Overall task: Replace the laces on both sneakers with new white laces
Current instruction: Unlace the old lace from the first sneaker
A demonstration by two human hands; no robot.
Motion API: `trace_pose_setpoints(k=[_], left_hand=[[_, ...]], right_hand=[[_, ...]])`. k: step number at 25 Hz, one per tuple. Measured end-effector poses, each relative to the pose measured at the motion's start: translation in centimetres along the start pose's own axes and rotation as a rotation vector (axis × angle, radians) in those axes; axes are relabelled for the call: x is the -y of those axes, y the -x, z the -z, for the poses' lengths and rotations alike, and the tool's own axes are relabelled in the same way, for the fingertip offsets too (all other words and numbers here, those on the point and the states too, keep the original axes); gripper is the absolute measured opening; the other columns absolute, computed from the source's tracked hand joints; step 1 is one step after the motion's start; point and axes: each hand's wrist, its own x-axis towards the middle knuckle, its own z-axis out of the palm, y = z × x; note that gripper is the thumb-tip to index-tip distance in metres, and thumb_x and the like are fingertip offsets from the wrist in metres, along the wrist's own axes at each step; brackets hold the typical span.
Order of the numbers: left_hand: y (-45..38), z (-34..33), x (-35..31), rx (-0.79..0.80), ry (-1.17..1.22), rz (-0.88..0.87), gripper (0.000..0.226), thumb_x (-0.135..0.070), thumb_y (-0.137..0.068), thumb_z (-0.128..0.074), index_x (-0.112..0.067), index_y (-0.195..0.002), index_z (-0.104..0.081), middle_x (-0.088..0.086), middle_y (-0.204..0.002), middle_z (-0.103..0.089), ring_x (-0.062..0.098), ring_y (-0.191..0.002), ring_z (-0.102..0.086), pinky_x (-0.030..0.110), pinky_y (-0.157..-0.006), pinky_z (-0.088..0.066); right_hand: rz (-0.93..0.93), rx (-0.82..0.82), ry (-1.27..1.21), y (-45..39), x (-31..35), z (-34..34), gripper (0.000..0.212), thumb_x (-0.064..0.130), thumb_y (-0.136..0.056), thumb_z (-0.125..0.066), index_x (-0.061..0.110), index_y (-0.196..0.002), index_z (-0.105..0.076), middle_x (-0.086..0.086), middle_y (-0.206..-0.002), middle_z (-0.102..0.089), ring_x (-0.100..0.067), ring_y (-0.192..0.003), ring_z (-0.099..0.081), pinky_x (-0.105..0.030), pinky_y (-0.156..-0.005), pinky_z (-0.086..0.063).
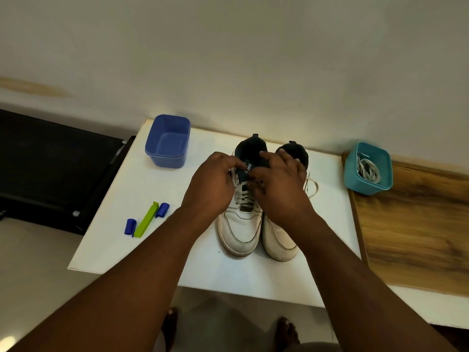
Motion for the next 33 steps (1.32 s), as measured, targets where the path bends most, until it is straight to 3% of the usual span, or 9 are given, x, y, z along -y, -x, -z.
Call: trace_pose_setpoints(k=[4, 8, 12, 15, 18, 21, 24, 28, 33], left_hand=[[0.0, 0.2, -0.2, -0.005, 0.005, 0.002, 0.038, 0.002, -0.096, -0.052, -0.02, -0.123, -0.069, 0.007, -0.131, -0.06, 0.02, -0.114, -0.061, 0.019, -0.093, -0.041], [0.2, 0.0, 0.0, -0.002, -0.005, -0.003, 0.031, -0.01, -0.099, -0.054, -0.027, -0.122, -0.068, 0.002, -0.133, -0.058, 0.016, -0.114, -0.06, 0.019, -0.09, -0.041], [0.3, -0.7, 0.1, -0.006, -0.118, -0.05, 0.023, -0.038, -0.095, -0.063, -0.031, -0.115, -0.073, 0.002, -0.148, -0.048, 0.023, -0.135, -0.043, 0.038, -0.105, -0.04], [0.4, -1.5, -0.1, 0.057, -0.32, -0.081, 0.026, -0.054, -0.093, -0.06, -0.04, -0.111, -0.073, -0.001, -0.162, -0.031, 0.028, -0.152, -0.015, 0.055, -0.121, -0.015], [0.5, -2.0, 0.0, 0.082, -0.38, -0.061, 0.026, -0.059, -0.092, -0.059, -0.043, -0.107, -0.072, -0.003, -0.166, -0.022, 0.028, -0.155, 0.001, 0.059, -0.121, 0.0], [0.5, -2.2, -0.1, 0.052, -0.361, -0.058, 0.022, -0.053, -0.092, -0.062, -0.039, -0.104, -0.073, -0.004, -0.16, -0.031, 0.027, -0.154, -0.003, 0.059, -0.121, 0.0], [0.4, -1.6, -0.5, -0.084, -0.301, -0.024, 0.021, -0.041, -0.092, -0.061, -0.029, -0.106, -0.071, 0.002, -0.144, -0.047, 0.028, -0.146, -0.029, 0.059, -0.12, -0.017], [0.5, -0.4, -0.2, -0.174, -0.408, 0.145, 0.037, -0.043, -0.092, -0.054, -0.023, -0.122, -0.064, 0.009, -0.141, -0.05, 0.03, -0.133, -0.045, 0.053, -0.11, -0.039], [0.7, -2.1, -0.3, 0.09, -0.403, -0.078, 0.031, -0.054, -0.092, -0.059, -0.043, -0.121, -0.063, 0.0, -0.166, -0.02, 0.029, -0.155, 0.002, 0.062, -0.121, 0.0]], right_hand=[[-0.034, -0.1, -0.016, -0.4, -1.3, 1.0, 0.013, 0.031, -0.098, -0.064, 0.031, -0.104, -0.075, 0.005, -0.141, -0.056, -0.03, -0.147, -0.032, -0.052, -0.12, -0.018], [-0.16, -0.228, -0.19, -0.7, -2.1, 5.0, 0.021, 0.032, -0.097, -0.053, 0.025, -0.091, -0.072, 0.002, -0.1, -0.064, -0.017, -0.095, -0.061, -0.043, -0.084, -0.051], [-0.275, 0.011, -0.637, 0.5, -0.8, 9.1, 0.039, 0.027, -0.101, -0.05, 0.008, -0.071, -0.066, -0.018, -0.091, -0.068, -0.014, -0.072, -0.057, -0.037, -0.072, -0.044], [-0.273, 0.163, -0.227, 0.5, -1.2, 7.8, 0.049, 0.042, -0.101, -0.054, 0.013, -0.062, -0.06, -0.007, -0.063, -0.061, -0.021, -0.063, -0.056, -0.04, -0.081, -0.043], [-0.211, 0.079, 0.052, -0.1, -1.6, 5.8, 0.043, 0.046, -0.097, -0.058, 0.021, -0.062, -0.06, 0.007, -0.067, -0.06, -0.013, -0.078, -0.058, -0.046, -0.105, -0.034], [-0.101, -0.04, 0.011, -0.2, -1.1, 4.3, 0.01, 0.043, -0.094, -0.066, 0.036, -0.098, -0.073, 0.007, -0.114, -0.063, -0.017, -0.115, -0.054, -0.046, -0.109, -0.03], [-0.042, -0.008, 0.091, 0.0, -0.9, 2.6, 0.033, 0.031, -0.098, -0.064, 0.042, -0.13, -0.066, 0.002, -0.14, -0.054, -0.026, -0.138, -0.041, -0.047, -0.116, -0.021], [-0.077, -0.024, 0.128, 0.0, -1.4, 2.2, 0.034, 0.018, -0.095, -0.066, 0.043, -0.118, -0.071, 0.004, -0.13, -0.059, -0.025, -0.133, -0.045, -0.047, -0.116, -0.014], [-0.075, -0.037, 0.123, -0.3, -1.2, 1.9, 0.034, 0.012, -0.094, -0.067, 0.04, -0.112, -0.073, 0.005, -0.116, -0.061, -0.023, -0.123, -0.052, -0.045, -0.117, -0.013]])
